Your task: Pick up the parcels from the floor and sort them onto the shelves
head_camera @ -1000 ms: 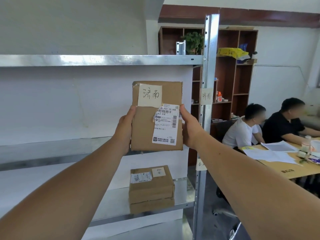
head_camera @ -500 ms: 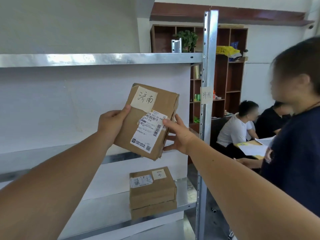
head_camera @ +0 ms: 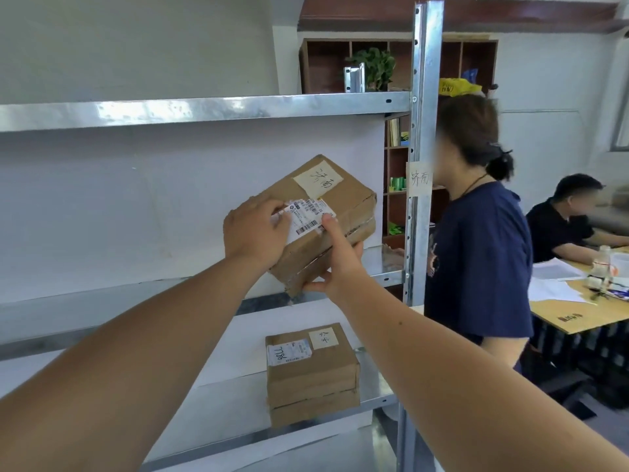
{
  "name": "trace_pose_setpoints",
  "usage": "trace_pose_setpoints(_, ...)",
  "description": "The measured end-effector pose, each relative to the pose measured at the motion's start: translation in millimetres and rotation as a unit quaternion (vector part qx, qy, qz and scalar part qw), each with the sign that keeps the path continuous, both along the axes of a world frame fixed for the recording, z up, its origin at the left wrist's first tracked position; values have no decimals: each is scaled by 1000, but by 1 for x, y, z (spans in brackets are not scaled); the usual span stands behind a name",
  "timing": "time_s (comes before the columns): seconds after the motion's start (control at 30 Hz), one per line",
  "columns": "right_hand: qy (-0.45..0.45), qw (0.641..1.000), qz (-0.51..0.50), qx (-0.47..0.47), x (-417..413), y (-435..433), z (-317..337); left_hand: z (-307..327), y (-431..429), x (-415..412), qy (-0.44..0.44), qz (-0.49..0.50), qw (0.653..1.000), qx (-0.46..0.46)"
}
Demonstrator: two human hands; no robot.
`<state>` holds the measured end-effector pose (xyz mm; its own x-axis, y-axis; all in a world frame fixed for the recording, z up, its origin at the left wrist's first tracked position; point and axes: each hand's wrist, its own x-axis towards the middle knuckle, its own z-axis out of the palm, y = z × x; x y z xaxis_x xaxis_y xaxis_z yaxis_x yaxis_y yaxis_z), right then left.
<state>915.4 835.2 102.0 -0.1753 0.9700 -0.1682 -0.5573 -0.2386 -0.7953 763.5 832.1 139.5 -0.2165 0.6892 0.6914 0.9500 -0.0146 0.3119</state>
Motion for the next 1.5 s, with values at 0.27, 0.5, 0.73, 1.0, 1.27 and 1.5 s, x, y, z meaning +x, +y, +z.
trace_pose_setpoints(0.27, 31, 988, -69, -138, -39, -6, 3, -28, -4, 8, -130, -34, 990, -47)
trace_pose_setpoints(0.5, 25, 976, -77, -204, -51, -3, -5, -41, 3, -15, -131, -52, 987, -79)
trace_pose_setpoints(0.73, 4, 978, -40, -203, -59, 4, -6, -50, 8, -17, -142, -68, 983, -93)
trace_pose_setpoints(1.0, -75, 973, -8, -219, -54, 18, -6, -40, 25, -18, -47, -8, 991, -127)
trace_pose_setpoints(1.27, -150, 977, -10, -150, -40, 30, 0, -44, 41, -31, 31, 87, 987, -133)
trace_pose_setpoints(1.5, -156, 976, -47, -146, -38, 45, 9, -42, 53, -37, -5, 64, 988, -138)
